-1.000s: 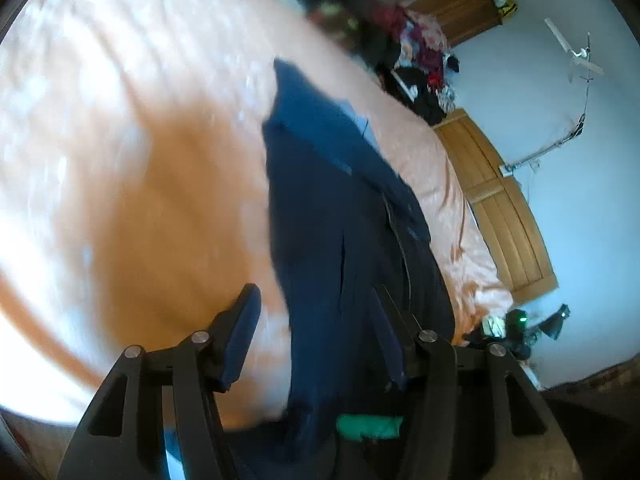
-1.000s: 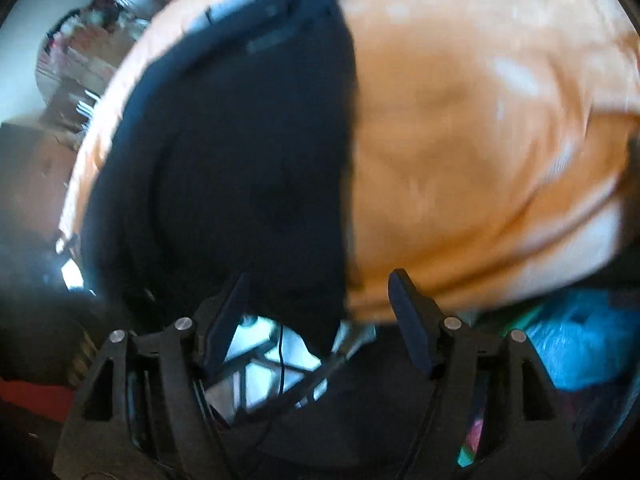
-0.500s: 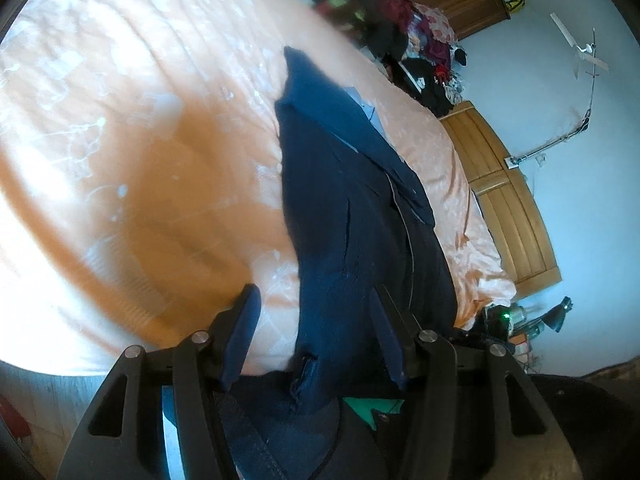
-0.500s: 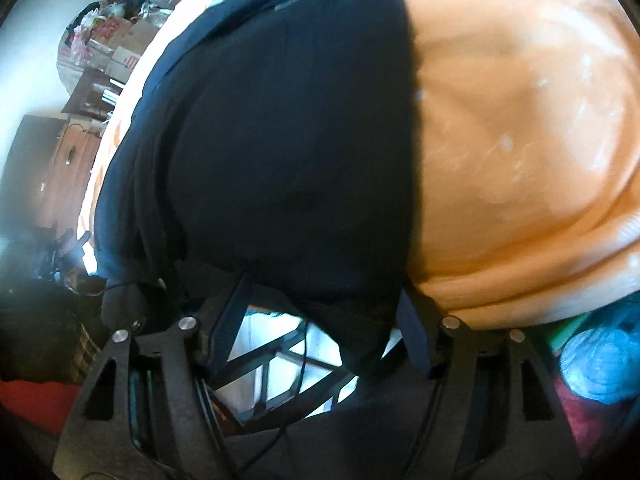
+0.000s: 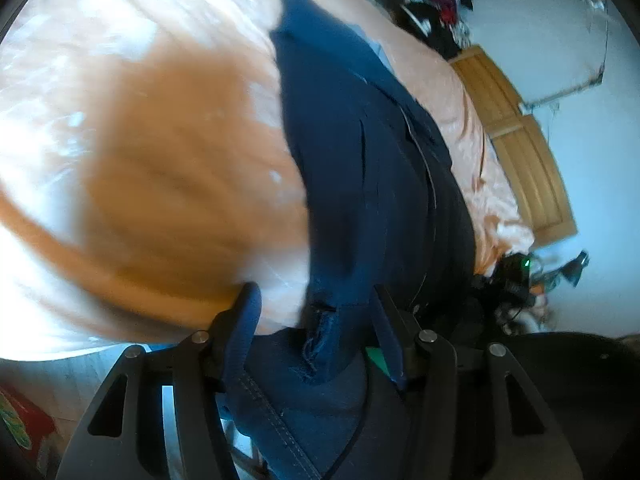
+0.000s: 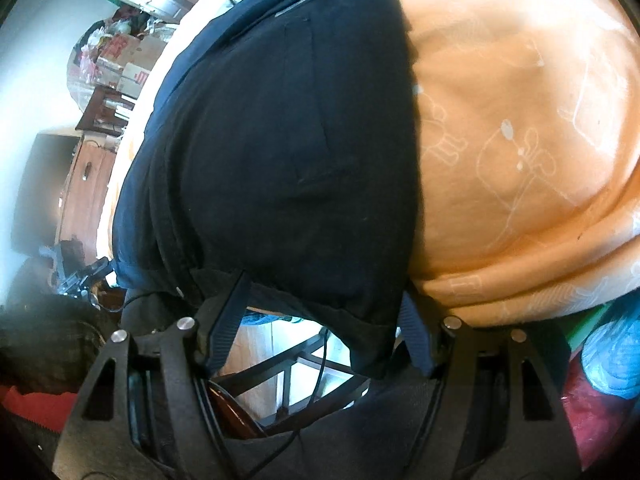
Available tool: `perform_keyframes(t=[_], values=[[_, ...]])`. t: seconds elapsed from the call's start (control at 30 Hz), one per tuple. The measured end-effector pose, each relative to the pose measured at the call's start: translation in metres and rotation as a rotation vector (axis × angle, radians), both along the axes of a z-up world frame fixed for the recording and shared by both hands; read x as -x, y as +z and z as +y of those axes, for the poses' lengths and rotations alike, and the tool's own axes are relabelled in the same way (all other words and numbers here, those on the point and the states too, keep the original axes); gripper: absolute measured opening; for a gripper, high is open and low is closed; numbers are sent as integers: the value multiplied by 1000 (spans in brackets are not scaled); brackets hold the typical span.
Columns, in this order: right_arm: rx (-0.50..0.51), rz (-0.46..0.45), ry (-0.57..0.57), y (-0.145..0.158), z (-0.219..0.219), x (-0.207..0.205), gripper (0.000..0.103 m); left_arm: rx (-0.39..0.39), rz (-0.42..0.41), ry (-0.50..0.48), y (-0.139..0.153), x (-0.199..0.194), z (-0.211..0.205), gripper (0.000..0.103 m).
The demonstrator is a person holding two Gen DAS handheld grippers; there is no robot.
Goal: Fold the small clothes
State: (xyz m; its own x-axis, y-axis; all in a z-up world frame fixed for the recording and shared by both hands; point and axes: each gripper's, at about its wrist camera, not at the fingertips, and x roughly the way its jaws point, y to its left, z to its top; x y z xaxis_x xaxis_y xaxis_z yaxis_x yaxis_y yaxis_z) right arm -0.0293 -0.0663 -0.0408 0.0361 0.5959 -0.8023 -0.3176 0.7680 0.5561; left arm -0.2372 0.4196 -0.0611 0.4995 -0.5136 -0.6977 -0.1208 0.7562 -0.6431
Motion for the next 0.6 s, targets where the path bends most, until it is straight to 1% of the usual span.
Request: perform_keyframes(t=[0.03,0.07,0.1,0.13,0.23,0.3,0.33,0.37,0.43,0.5,0.53,0.57,0.6], values=[[-3,-9,10,4,1,1,65,-12,2,-14,0,-2,-4,40],[-10,-16,17,6,2,3,61,-40,19,-22,-2,-4,-9,19],[-14,-23,21,9,3,4,59,-65,28,-20,-3,-6,-12,12],[-12,-28,24,11,3,4,56,-69,25,-27,-4,-6,-13,13],[2,-24,24,6,2,1,55,-56,5,-48,-1,-9,-15,12],[10,-14,15,0,2,-1,58,-37,21,-49,-6,-12,-13,12],[8,-7,10,-3,2,-2,61,-35,38,-38,-10,-13,-10,12],[6,-6,7,-4,3,-2,62,-34,52,-26,-14,-14,-9,15],[4,-7,9,-4,4,-2,65,-43,53,-19,-13,-13,-11,17],[12,-4,19,-4,6,-2,65,-64,54,-21,-11,-13,-16,19],[19,-2,27,-4,8,-3,57,-78,57,-28,-11,-14,-20,19],[27,-4,35,-2,10,-2,35,-92,59,-47,-11,-15,-25,19],[28,-9,29,3,9,-3,25,-101,60,-72,-10,-17,-30,19]])
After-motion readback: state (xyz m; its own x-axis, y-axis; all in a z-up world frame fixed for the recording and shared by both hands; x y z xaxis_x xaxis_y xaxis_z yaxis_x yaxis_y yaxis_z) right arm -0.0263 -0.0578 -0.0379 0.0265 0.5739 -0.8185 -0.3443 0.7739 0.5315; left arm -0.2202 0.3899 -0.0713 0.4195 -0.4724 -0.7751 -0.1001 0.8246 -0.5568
